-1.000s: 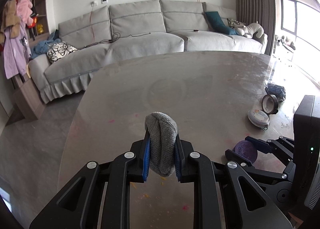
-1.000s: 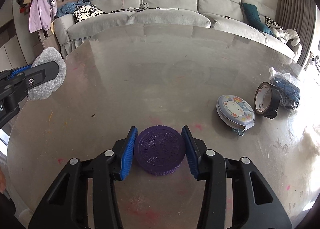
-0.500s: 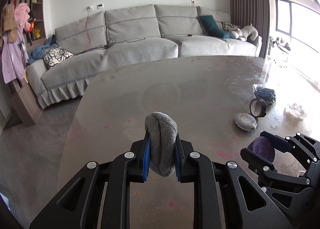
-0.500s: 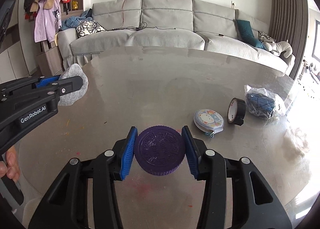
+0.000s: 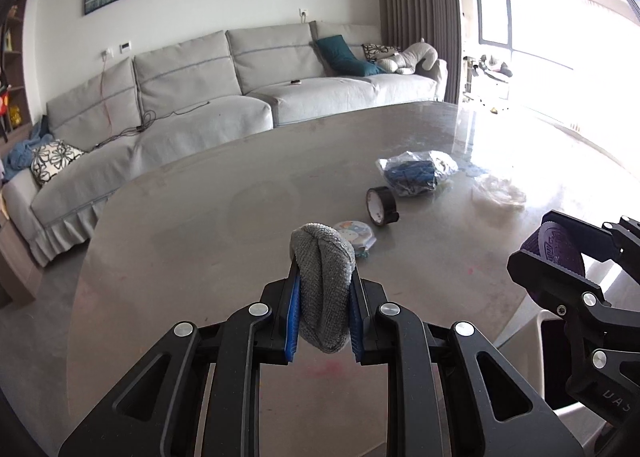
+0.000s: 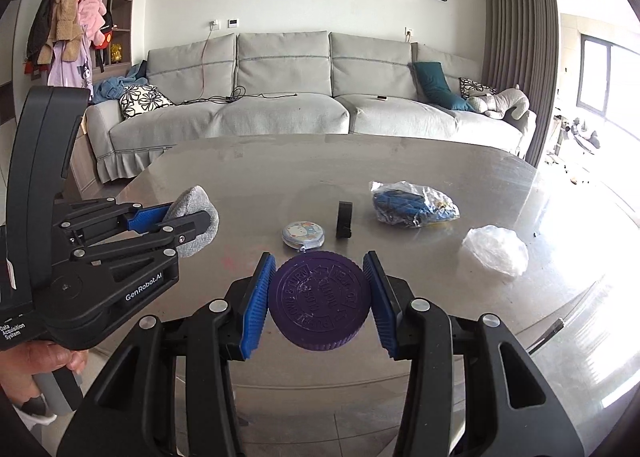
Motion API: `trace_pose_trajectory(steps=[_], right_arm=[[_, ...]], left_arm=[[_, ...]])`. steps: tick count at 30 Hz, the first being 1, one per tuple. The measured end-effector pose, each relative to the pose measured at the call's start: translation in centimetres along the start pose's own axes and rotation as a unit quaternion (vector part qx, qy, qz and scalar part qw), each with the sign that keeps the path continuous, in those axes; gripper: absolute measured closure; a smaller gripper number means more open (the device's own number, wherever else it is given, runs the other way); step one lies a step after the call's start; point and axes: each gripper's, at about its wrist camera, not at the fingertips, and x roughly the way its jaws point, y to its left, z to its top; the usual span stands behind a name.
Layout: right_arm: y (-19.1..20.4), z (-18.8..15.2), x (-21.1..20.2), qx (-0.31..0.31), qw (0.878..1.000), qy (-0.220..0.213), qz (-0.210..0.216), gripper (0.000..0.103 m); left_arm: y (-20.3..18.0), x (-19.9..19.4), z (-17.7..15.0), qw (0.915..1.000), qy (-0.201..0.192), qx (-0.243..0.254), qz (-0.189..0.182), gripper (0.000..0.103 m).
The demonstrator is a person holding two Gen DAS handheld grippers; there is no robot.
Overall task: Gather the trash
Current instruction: 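Carry the grey ball and purple lid over the white bin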
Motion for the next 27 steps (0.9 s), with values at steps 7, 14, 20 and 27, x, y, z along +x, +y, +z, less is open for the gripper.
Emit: trace_pose_trajectory(steps=[7,14,20,27], right_arm=[[-4.7,-2.0,-4.0,0.025,0.998,-0.009,-0.054,0.056],[-8.7,-4.7,-7.9,0.053,0.993,-0.013,-0.109,0.056],[-12.2,-7.4,-11.0,0.085,0.985,-0.012,-0.147,0.056],[-15.6,-10.2,-13.4,0.123,0.976,-0.014,-0.182,0.056]], left_arm=[[-7.0,-0.8,-0.5,0.9972,0.0,0.047,-0.058,0.083],[-13.9,-1.3,-1.7,0.9887,0.008,0.091,-0.119,0.083],[-20.0,-1.9,-2.7,0.9778,0.014,0.128,-0.165,0.083],[-25.6,-2.1,-3.8,0.9644,0.02,0.172,-0.2,0.083]])
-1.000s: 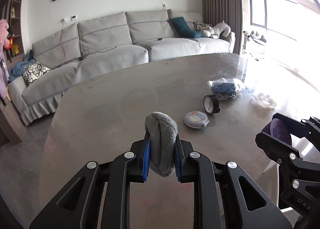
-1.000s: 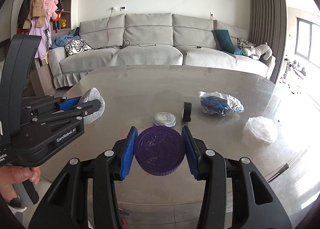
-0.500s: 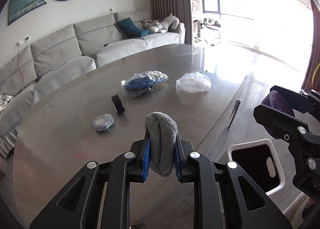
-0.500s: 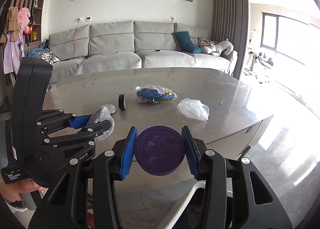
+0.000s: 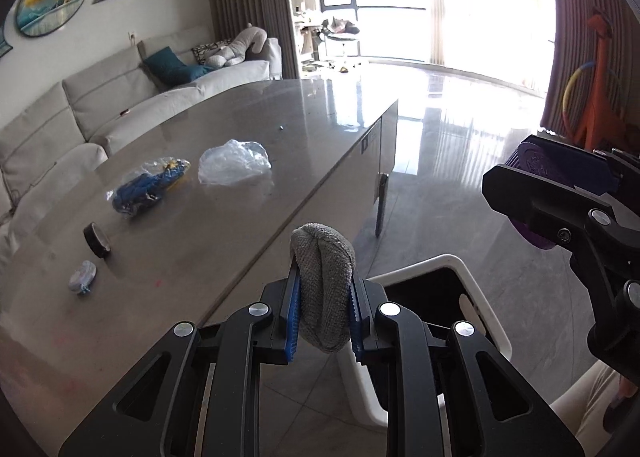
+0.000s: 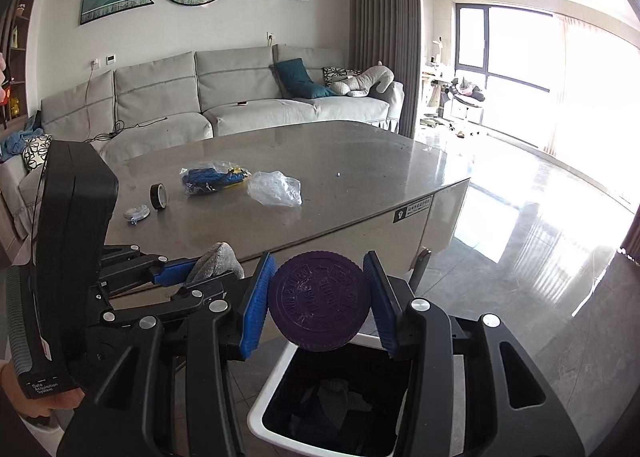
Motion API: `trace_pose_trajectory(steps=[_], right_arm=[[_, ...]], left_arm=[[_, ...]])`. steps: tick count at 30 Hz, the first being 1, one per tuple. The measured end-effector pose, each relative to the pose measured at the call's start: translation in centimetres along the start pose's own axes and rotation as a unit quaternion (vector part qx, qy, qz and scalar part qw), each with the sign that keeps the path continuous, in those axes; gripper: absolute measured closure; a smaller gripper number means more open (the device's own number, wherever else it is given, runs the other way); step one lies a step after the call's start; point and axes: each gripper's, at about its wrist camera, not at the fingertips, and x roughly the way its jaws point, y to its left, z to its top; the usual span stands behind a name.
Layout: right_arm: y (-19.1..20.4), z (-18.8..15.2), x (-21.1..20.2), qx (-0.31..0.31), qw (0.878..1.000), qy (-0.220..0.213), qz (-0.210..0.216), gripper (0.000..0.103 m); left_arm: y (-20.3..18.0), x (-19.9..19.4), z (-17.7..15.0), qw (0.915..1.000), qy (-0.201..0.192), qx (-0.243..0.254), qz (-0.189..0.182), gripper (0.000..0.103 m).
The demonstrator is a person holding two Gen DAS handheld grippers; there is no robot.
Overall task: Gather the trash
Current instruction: 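Carry the grey ball and purple lid over the white bin, then open the left tool to drop the grey ball into the bin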
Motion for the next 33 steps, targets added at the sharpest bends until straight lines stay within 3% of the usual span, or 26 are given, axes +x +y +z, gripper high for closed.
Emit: trace_pose_trajectory(steps=[9,25,26,28,29,30,33], right_arm=[[-3.9,-1.8,0.0,0.033,0.999,0.003,-0.028,0.056],[-7.3,-3.6,0.5,0.062,0.995,0.025,-0.069,0.056],[-7.5,-3.8,0.5,0.067,0.995,0.026,-0.071,0.056],[-7.8,-4.0,0.7,0.071,0.994,0.034,-0.075,0.056],[-7.8,-4.1,0.8,0.071,0.994,0.035,-0.077,0.056],[-7.9,-4.1,0.9,0.069,0.994,0.036,-0.08,0.056],[-7.8,-4.2,1.2,0.07,0.993,0.042,-0.081,0.056]], left_arm=[[-4.5,2.5,-0.1,0.9987,0.025,0.031,-0.033,0.083],[-8.6,7.3,-1.7,0.9917,0.083,0.067,-0.072,0.082],[-8.9,7.7,-1.9,0.9908,0.087,0.069,-0.076,0.079],[-9.2,8.3,-2.2,0.9899,0.095,0.067,-0.081,0.052],[-9.4,8.5,-2.3,0.9899,0.097,0.065,-0.08,0.014],[-9.4,8.7,-2.4,0.9909,0.094,0.063,-0.073,0.005],[-9.4,9.1,-2.5,0.9912,0.095,0.066,-0.063,0.005]])
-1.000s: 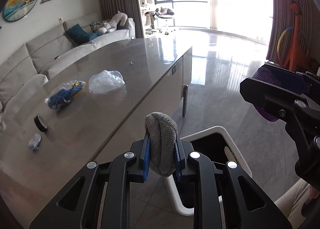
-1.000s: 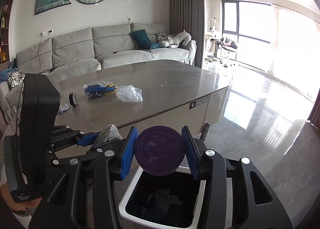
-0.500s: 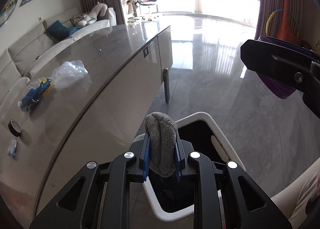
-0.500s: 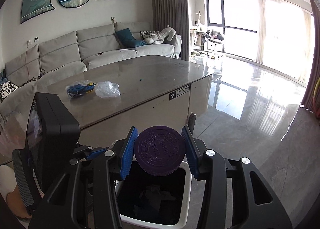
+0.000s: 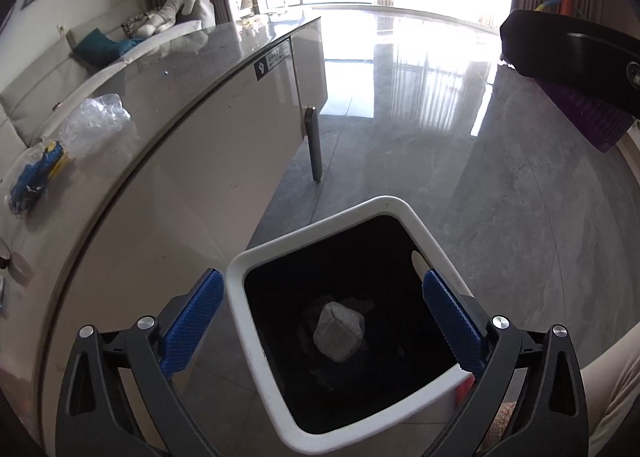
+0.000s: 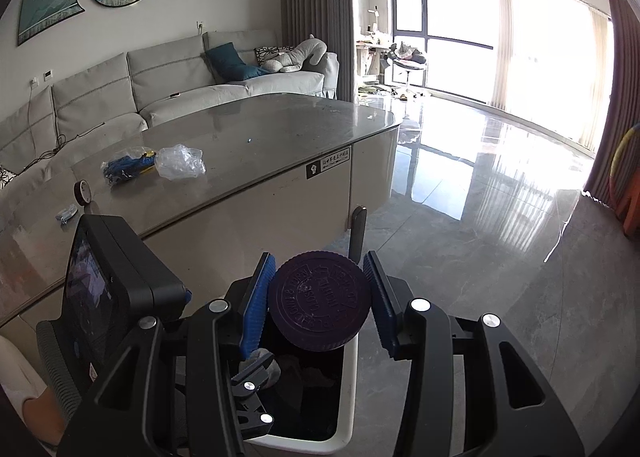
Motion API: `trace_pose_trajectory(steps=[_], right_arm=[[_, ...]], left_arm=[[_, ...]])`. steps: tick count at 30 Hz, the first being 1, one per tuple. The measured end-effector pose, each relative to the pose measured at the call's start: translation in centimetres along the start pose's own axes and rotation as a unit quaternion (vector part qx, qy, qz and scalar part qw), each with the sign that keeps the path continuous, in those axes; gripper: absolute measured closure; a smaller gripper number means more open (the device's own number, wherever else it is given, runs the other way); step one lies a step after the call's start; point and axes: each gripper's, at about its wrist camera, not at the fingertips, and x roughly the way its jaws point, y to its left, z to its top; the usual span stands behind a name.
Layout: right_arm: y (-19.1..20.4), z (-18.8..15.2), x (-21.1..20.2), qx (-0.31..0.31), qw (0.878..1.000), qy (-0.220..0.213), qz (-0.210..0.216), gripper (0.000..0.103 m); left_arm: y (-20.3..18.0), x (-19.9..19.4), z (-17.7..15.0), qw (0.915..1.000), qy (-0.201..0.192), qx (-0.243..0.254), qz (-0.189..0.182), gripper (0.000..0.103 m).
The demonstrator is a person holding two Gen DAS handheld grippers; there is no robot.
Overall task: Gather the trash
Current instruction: 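Open the left tool to drop the grey ball into the bin, then lower the purple lid into the bin and open the right tool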
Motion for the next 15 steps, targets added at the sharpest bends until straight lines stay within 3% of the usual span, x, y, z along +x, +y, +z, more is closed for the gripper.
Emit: trace_pose_trajectory(steps=[9,15], right_arm=[[0.6,-0.1,0.7,-0.001,1.0,0.008,0.002,0.056],[2.0,-0.5,1.9,-0.003,1.0,0.012,0.011,0.056]], left_arm=[[0.6,-0.1,-0.1,0.9998,0.005,0.006,0.016,0.005],[3.4,-1.9,-0.1,0.997,-0.02,-0.008,0.074,0.005]])
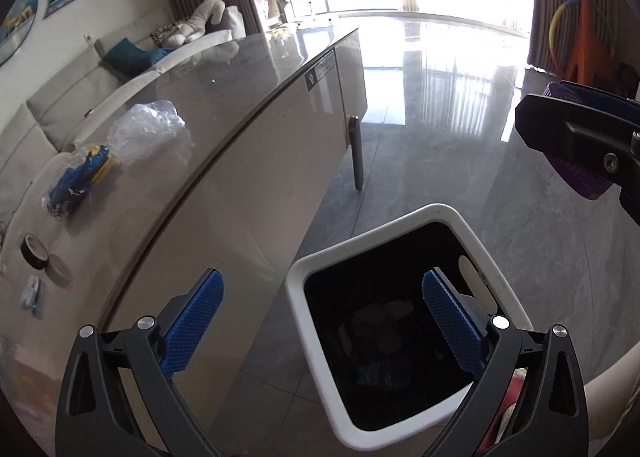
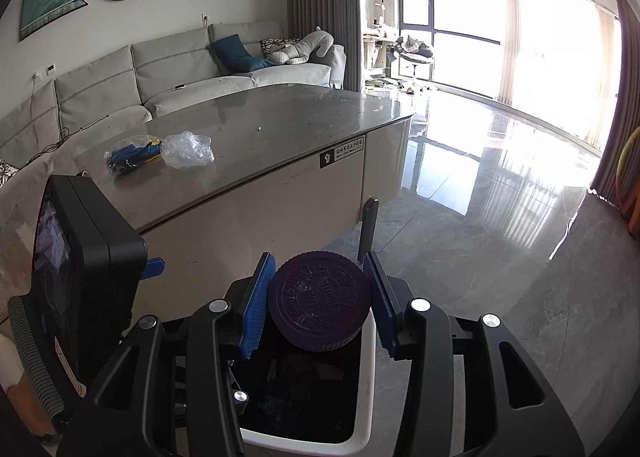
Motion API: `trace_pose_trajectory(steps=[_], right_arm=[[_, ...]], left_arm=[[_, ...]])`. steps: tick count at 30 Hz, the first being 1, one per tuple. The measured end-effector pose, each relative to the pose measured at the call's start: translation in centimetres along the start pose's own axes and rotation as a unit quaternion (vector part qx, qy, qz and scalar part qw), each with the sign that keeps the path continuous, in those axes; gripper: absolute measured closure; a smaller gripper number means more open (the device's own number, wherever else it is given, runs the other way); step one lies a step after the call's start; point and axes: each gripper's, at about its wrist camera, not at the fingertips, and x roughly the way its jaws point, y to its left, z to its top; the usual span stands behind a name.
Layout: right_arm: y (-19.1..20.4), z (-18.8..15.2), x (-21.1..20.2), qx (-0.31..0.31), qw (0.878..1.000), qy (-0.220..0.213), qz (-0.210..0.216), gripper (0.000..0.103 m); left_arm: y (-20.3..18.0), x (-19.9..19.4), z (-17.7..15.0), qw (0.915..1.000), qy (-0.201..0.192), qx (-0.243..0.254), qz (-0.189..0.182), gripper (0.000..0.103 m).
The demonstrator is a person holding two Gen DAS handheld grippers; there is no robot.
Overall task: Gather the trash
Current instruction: 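Lower the purple lid into the bin and open the right tool, then move both tools back to the table and grasp the black tape roll with the left tool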
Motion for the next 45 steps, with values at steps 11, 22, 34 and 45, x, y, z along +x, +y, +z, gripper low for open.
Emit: trace_pose_trajectory(steps=[11,22,34,45], right_arm=[[2.6,-2.7,4.4,-0.005,0.999,0.036,0.025,0.056],[3.5,-5.5,7.5,-0.019,0.995,0.09,0.025,0.035],[3.1,-4.5,6.7,-0.001,0.997,0.079,0.01,0.005],[8.0,1.0,5.0,-0.051,0.997,0.004,0.059,0.005]], left_arm=[[7.3,-0.8,-0.9,0.9943,-0.005,-0.082,0.068,0.005],[8.4,-0.9,-1.4,0.9937,-0.002,-0.088,0.07,0.005],[9.6,-1.6,-1.6,0.9922,-0.008,-0.095,0.08,0.005],[16.1,-3.4,-1.0,0.9818,-0.025,-0.131,0.135,0.005]])
